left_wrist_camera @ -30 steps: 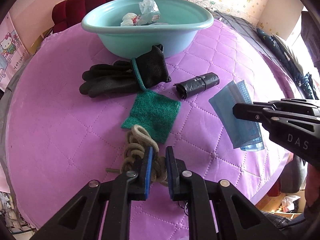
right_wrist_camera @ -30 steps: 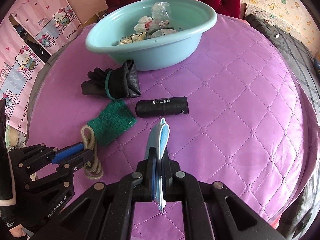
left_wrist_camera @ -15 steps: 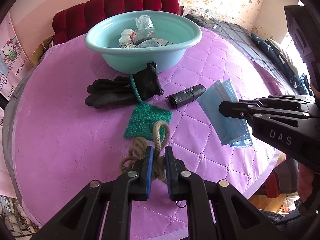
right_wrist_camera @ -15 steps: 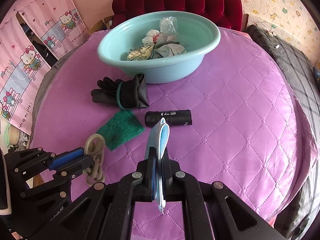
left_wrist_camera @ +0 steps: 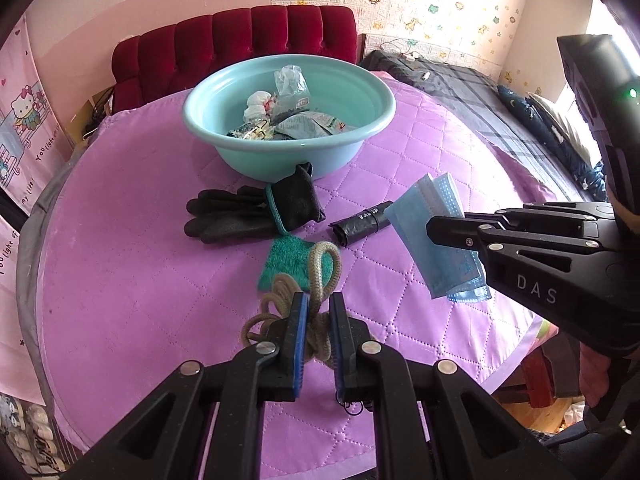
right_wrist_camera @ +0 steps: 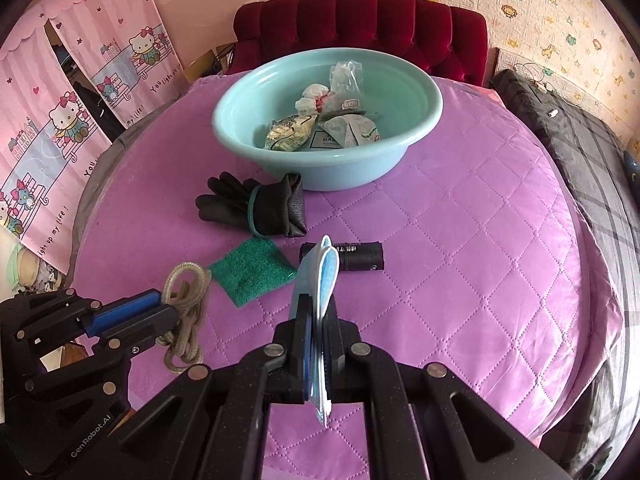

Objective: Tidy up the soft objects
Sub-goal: 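Lift the masks and rope and carry both toward the teal basin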

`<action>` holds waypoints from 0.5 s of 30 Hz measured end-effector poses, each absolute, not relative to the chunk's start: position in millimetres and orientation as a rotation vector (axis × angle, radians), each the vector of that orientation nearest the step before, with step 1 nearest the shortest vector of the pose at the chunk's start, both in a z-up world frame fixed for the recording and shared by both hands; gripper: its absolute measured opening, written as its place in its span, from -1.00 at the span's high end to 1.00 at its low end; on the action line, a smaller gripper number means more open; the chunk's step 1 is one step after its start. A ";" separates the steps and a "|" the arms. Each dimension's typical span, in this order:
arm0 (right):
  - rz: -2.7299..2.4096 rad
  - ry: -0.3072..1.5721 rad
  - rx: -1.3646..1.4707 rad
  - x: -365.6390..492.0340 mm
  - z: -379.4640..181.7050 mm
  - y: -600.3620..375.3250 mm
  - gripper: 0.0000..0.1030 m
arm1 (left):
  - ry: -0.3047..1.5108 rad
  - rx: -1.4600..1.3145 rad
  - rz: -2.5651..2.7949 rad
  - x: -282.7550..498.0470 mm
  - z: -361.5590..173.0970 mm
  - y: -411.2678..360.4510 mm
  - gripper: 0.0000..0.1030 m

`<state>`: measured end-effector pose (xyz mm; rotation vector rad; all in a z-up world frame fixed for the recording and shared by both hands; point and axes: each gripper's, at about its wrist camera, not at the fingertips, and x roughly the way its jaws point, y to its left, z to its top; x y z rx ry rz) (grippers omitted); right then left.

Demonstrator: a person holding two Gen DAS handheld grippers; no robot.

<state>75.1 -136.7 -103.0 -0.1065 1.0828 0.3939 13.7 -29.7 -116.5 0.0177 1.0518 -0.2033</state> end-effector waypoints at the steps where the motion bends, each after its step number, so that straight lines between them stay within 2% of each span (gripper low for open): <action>1: 0.395 1.077 -0.106 75.6 -100.3 -136.5 0.94 | 1.047 0.016 -0.204 13.9 -113.8 -29.5 0.78; 15: 0.401 1.006 -0.105 88.4 -61.7 -134.5 0.94 | 0.963 0.013 -0.220 23.1 -70.8 -27.2 0.78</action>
